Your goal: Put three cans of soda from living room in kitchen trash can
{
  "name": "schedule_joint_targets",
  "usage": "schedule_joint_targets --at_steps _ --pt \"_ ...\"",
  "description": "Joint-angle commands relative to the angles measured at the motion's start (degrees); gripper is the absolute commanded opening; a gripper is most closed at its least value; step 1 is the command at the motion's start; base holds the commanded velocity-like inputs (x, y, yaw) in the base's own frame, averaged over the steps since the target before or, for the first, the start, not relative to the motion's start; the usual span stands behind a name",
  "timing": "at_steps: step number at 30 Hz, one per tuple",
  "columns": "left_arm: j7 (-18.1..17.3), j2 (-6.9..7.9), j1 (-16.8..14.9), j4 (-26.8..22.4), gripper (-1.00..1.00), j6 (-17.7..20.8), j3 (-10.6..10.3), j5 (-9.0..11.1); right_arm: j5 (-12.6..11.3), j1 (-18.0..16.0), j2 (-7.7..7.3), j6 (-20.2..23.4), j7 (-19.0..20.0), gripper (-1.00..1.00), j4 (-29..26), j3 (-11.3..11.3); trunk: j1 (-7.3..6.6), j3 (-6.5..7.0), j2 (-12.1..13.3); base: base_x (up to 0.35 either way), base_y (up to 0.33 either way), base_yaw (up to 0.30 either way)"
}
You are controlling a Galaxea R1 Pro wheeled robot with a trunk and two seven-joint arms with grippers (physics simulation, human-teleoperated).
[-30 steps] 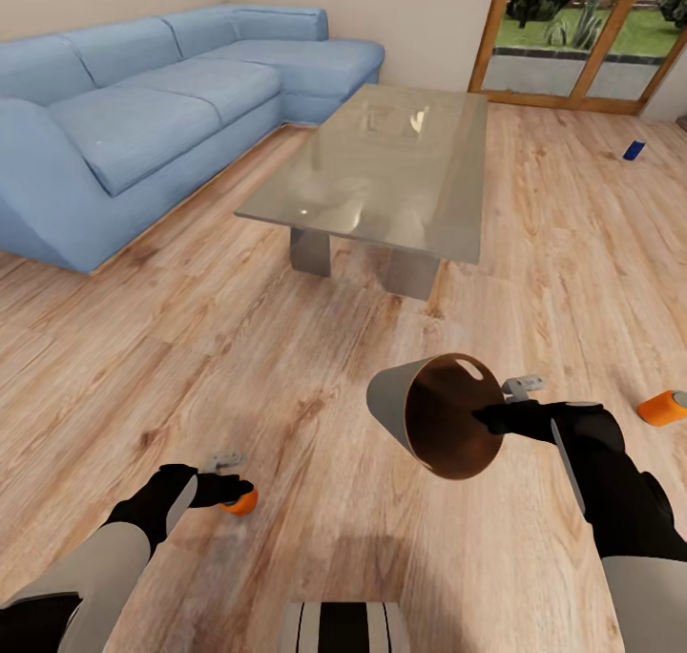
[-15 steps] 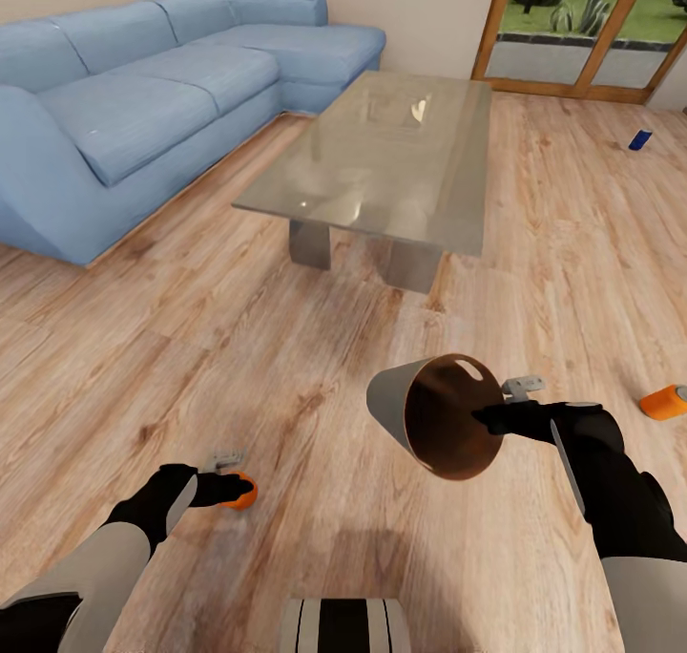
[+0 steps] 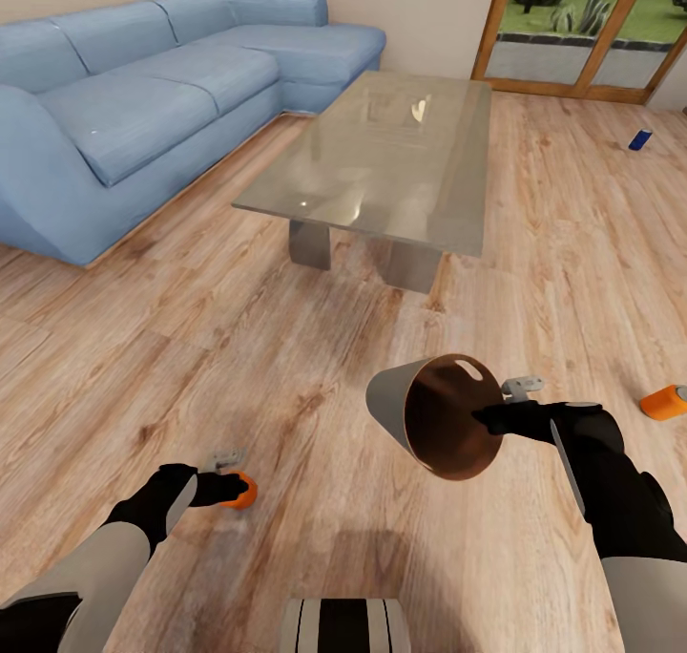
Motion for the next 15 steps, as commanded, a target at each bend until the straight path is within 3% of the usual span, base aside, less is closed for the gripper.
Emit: schedule_joint_targets --at_steps 1,8,15 --pt "0.01 -0.01 0.0 0.0 -1.0 -0.06 -0.02 -0.3 -1.43 -0.02 0.01 0.36 0.23 -1.0 -0.03 0.02 0.0 0.0 0.0 0.0 0.0 0.0" --pt "0.04 -0.04 0.0 -0.01 -1.0 -0.07 -0.03 -0.28 -1.43 -0.02 0.01 0.32 0.24 -1.0 -0.03 0.02 0.0 0.0 0.0 0.0 0.0 0.0" --pt "0.05 -0.05 0.0 -0.01 -1.0 -0.06 -0.04 -0.35 -1.43 0.01 0.01 0.34 0.24 -1.0 -0.07 0.02 -0.19 1.55 0.09 0.0 0.0 0.0"
